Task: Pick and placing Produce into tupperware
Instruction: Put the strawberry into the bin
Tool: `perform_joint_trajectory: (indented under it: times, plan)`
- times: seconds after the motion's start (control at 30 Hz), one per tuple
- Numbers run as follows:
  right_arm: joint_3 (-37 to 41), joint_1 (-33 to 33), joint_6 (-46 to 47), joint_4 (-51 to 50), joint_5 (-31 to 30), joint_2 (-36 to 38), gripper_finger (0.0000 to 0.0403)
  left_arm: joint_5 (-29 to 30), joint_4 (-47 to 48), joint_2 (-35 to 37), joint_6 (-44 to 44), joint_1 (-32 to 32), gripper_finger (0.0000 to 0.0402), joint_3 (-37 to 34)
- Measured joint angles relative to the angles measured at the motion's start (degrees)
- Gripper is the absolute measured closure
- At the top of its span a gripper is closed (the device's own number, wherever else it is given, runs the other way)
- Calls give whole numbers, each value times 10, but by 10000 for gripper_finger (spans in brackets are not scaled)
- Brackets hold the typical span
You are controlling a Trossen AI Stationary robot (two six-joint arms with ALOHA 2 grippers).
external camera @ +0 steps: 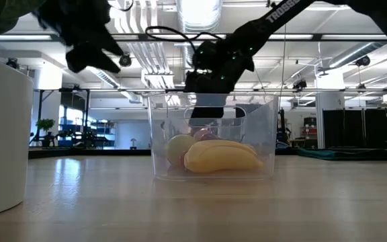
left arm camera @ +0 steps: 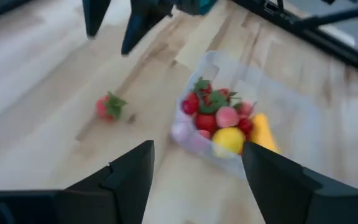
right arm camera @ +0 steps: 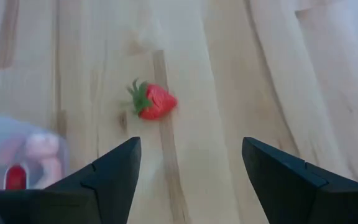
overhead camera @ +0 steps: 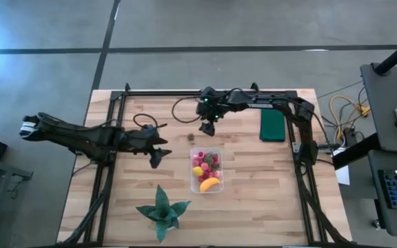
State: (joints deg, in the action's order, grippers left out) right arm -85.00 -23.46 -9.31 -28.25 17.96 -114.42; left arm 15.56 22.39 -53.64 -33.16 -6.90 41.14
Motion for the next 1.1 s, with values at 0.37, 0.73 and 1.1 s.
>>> perform_joint_trajectory:
  times: [0.37, 0.73, 1.1]
  plan:
    - [-72, 12, 56, -11, -45, -27, 133, -78, -341, 78, 164, 98, 173, -240]
    - [-87, 20, 66, -37, -52, -48, 135, -122, -386, 113, 308, 173, 173, -313]
    - [-103, 28, 92, -43, -92, -59, 136, -215, -325, 195, 250, 290, 173, -303]
